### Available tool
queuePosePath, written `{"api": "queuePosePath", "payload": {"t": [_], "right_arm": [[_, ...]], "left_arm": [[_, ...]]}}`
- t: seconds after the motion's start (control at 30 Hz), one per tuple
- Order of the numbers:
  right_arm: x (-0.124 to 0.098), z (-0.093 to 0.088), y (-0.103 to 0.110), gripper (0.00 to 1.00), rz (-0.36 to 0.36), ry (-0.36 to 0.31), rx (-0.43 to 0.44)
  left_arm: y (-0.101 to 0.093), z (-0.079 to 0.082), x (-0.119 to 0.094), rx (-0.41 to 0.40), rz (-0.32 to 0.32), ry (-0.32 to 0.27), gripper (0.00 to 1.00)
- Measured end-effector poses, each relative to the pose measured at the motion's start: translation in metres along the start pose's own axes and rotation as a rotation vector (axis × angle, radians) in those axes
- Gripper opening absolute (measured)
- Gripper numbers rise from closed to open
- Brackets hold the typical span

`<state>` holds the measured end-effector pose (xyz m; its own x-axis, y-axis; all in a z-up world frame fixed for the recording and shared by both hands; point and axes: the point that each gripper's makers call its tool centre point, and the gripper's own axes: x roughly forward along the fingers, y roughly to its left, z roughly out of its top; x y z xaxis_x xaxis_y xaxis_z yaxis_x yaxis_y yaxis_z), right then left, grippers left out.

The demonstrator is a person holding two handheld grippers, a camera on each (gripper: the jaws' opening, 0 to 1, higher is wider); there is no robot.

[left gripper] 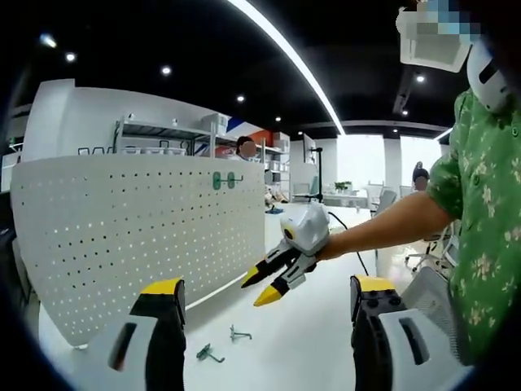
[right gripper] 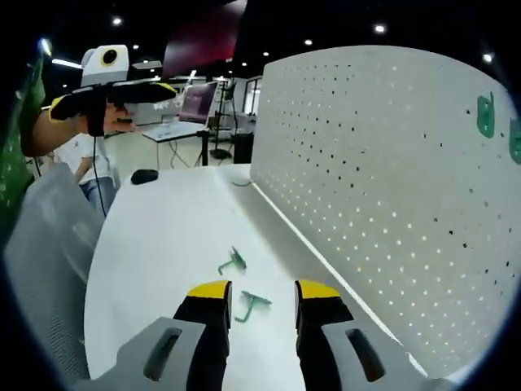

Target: Insert the hook assembly into the mounting plate slot until the hook locks in place.

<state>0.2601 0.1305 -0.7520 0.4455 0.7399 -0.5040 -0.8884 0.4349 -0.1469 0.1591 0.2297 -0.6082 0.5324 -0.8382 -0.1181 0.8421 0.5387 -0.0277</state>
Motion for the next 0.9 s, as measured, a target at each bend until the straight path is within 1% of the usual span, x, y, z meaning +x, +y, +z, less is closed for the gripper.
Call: {"api": "queuePosePath", "payload": {"t": [0.17,0.43,0.73,0.9], "right_arm": [[0.010,-0.015,-0.002,0.28,0.029,0.022,0.005],[0.025,-0.031,-0.002,0.24,0.081,0.043,0.011],[0.039,-0.038,-0.005,0.23,0.110,0.049,0.005],[0.048,-0.042,-0.007,0.19,0.131,0.054,-0.013]], "left_arm": [[0.002,-0.001,0.000,-0.002,0.021,0.009,0.85],[0.001,-0.004,0.006,-0.009,0.040,0.027,0.85],[0.003,-0.008,0.008,-0.016,0.059,0.049,0.85],[0.003,-0.012,0.008,-0.023,0.066,0.065,0.85]]}}
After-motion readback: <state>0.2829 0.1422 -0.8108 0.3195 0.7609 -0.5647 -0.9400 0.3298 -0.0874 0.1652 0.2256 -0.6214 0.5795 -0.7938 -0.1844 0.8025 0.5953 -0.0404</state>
